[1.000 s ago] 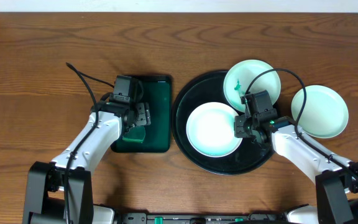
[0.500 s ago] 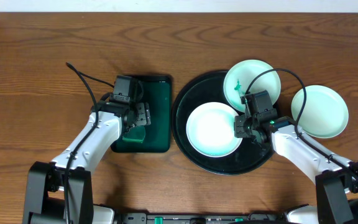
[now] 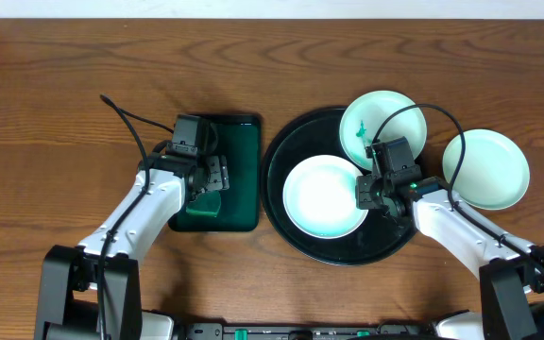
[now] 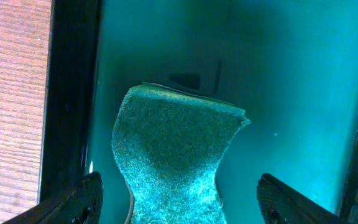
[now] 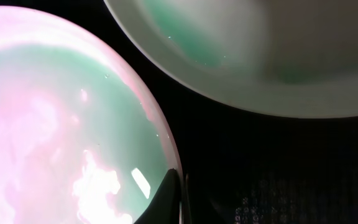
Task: Clean dirty plates on tray and stack at the side
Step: 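Lower the sponge onto the green tray and open the left gripper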
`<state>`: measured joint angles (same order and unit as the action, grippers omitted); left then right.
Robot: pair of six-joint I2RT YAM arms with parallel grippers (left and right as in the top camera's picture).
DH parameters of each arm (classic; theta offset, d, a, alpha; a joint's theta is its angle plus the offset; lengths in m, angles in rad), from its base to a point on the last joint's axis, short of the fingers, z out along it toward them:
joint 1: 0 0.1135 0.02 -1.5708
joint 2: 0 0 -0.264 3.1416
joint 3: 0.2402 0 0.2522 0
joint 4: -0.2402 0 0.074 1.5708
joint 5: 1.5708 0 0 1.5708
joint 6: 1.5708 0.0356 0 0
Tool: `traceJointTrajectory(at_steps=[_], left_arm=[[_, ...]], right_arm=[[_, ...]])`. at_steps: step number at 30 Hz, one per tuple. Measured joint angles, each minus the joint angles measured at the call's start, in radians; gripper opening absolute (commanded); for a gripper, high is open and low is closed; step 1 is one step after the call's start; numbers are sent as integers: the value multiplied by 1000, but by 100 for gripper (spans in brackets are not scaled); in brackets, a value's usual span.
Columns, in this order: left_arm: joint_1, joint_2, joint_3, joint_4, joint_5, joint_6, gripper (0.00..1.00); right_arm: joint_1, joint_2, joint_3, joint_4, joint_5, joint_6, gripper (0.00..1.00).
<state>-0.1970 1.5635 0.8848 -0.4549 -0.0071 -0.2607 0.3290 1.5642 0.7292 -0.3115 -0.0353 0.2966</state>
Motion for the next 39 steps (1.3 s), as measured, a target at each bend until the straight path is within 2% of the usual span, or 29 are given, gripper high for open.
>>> traceJointTrajectory(at_steps=[39], left_arm=[[0,0,0,0,0,0,80]], right_arm=[[0,0,0,1,0,-16,1]])
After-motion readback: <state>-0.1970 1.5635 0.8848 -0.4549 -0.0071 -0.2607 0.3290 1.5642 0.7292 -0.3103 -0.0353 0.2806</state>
